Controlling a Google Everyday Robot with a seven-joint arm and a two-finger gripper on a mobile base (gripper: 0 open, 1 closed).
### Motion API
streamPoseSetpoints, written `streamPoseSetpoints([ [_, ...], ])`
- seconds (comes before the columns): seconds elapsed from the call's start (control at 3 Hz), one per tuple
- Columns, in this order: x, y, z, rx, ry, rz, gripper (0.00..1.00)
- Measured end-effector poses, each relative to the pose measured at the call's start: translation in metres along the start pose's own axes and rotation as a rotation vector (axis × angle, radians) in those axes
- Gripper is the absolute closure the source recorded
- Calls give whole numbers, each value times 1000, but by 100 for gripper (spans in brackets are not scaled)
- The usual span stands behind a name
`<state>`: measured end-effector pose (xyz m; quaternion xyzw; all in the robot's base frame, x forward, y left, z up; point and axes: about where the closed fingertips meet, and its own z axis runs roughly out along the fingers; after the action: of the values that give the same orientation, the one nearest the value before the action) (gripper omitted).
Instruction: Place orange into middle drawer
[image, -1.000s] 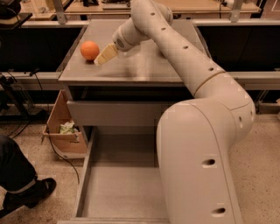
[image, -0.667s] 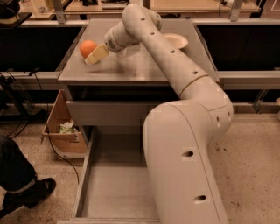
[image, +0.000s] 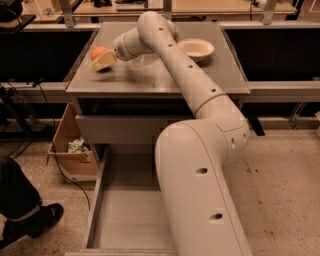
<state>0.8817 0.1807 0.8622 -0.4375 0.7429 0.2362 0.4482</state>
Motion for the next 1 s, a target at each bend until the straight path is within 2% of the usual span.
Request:
streamPoseSetpoints([
  [0.33, -4, 14, 12, -59, -45, 35, 18],
  [0.67, -11, 23, 12, -83, -67, 33, 42],
  [1.0, -21, 30, -6, -84, -82, -4, 65],
])
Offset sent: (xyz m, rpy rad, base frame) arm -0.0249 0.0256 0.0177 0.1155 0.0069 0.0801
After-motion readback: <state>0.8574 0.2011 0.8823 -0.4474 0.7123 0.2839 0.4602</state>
